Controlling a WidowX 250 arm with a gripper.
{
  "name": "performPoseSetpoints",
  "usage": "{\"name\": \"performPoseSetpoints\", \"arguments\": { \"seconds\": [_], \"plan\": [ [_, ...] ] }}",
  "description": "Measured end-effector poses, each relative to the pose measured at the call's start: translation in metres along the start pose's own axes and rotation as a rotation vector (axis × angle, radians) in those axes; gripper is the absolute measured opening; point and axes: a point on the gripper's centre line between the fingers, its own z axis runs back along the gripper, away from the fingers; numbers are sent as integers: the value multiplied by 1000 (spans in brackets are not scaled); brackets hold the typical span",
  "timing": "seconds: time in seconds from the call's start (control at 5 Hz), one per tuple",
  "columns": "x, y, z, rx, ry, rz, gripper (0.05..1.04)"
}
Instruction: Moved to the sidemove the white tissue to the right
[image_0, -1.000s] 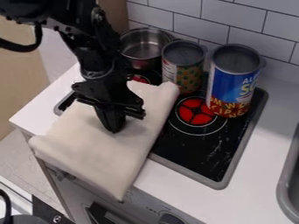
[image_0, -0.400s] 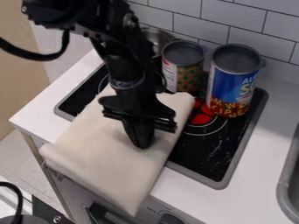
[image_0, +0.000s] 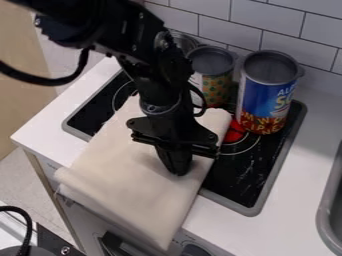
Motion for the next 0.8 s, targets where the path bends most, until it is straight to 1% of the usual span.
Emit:
{"name": "performPoseSetpoints", "arguments": {
  "seconds": [0.2, 0.4, 0.6, 0.8],
  "plan": [
    [3, -1, -3, -14, -32, 17, 52],
    [1, -8, -6, -25, -31, 3, 52],
    [0, -20, -5, -24, -22, 0, 52],
    [-9, -37, -5, -34, 20, 1, 52]
  ]
}}
